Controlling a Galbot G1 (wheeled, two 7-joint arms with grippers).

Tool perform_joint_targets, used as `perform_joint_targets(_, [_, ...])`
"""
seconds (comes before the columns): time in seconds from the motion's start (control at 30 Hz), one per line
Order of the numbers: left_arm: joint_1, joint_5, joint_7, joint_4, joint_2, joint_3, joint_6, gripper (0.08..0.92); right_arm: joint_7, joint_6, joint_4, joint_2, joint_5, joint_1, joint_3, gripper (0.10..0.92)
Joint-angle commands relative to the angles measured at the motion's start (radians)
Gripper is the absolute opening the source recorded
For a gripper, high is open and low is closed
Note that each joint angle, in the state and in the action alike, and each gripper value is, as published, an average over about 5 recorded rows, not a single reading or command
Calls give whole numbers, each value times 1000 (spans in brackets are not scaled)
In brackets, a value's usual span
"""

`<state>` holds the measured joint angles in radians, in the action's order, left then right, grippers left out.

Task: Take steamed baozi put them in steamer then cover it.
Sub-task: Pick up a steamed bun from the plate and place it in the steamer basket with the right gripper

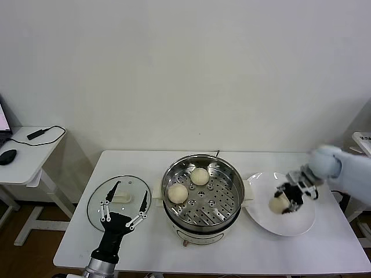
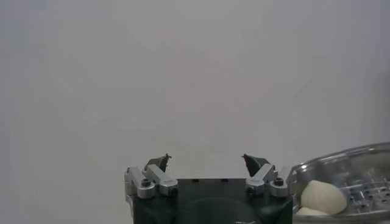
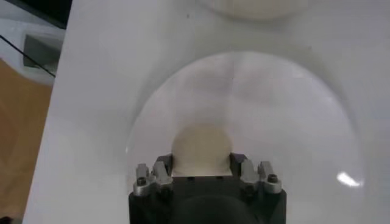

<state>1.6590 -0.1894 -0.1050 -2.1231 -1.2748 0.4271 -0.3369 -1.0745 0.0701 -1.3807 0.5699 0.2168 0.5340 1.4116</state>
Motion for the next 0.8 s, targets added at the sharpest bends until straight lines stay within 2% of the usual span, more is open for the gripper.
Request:
perform_joint_targets(0.03, [3,0,0,-4,4,-7,-6,823,-51,203,-148,198,63,446,162,643])
perform_joint_targets(0.3, [6,2,-1,-6,6,-3,-12,823,-27,277,-300,353,16,466,134,645])
perform_joint_targets(0.8, [-6,11,-1,15,8,7,-19,823,103,484,-429,389,-340,244,70,644])
